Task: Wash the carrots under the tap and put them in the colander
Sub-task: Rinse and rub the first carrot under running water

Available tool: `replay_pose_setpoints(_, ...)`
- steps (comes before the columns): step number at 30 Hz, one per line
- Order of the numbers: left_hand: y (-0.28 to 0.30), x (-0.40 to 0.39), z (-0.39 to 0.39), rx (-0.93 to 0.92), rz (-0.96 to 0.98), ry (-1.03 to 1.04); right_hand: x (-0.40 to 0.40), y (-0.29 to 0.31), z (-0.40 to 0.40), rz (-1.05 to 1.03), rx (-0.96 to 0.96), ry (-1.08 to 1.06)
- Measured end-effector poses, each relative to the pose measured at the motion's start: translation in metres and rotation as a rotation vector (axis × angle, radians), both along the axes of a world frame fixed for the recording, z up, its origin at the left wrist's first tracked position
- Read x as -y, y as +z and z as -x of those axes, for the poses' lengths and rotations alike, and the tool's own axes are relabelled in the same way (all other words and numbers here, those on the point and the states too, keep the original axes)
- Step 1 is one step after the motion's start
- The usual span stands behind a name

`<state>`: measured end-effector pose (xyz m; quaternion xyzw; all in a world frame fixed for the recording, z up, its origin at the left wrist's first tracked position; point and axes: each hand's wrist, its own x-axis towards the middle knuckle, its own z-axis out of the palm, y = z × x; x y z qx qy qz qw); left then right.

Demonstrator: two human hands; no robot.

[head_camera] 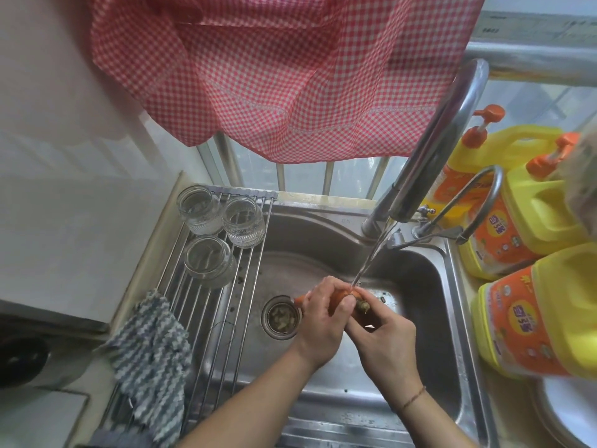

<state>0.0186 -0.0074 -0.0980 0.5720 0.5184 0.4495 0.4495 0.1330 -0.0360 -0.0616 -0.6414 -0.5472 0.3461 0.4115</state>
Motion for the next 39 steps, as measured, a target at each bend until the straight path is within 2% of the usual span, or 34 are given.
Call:
replay_pose_setpoints(3,0.006,-0.001,-0.005,0.092,0.040,0.039,0.000,-0.001,0.002,-0.011,0.026,-0.008)
replay_pose_setpoints(6,0.009,-0.003,-0.008,0.265,0.182,0.109,0.000,-0.003,0.004,-0.007,0.068,0.008)
replay_pose_setpoints(9,0.011,-0.006,-0.004,0.288,0.286,0.097,-0.002,-0.002,0.001,0.022,0.058,0.019)
replay_pose_setpoints(12,0.014,-0.010,0.008,0.124,0.236,-0.007,-0.005,0.000,-0.004,0.042,0.062,0.034)
replay_pose_setpoints(15,0.018,-0.014,0.021,-0.222,0.007,0.022,-0.008,-0.003,-0.008,0.049,0.118,0.018)
replay_pose_setpoints(16,0.022,-0.015,0.024,-0.279,-0.043,0.038,-0.009,-0.003,-0.009,0.042,0.141,0.021)
replay_pose_setpoints(21,0.040,-0.012,0.028,-0.355,-0.176,0.032,-0.012,0.001,-0.006,-0.028,0.203,0.065)
replay_pose_setpoints(25,0.044,-0.010,0.032,-0.372,-0.161,-0.016,-0.011,-0.001,-0.005,-0.042,0.222,0.086)
replay_pose_setpoints(32,0.049,-0.015,0.029,-0.586,-0.162,-0.082,-0.008,-0.001,-0.005,-0.068,0.270,0.083)
replay_pose_setpoints(35,0.046,-0.015,0.027,-0.663,-0.219,-0.086,-0.007,-0.002,-0.005,-0.067,0.279,0.078)
replay_pose_setpoints(39,0.040,-0.016,0.028,-0.650,-0.300,-0.088,-0.004,-0.007,-0.007,-0.027,0.246,0.069)
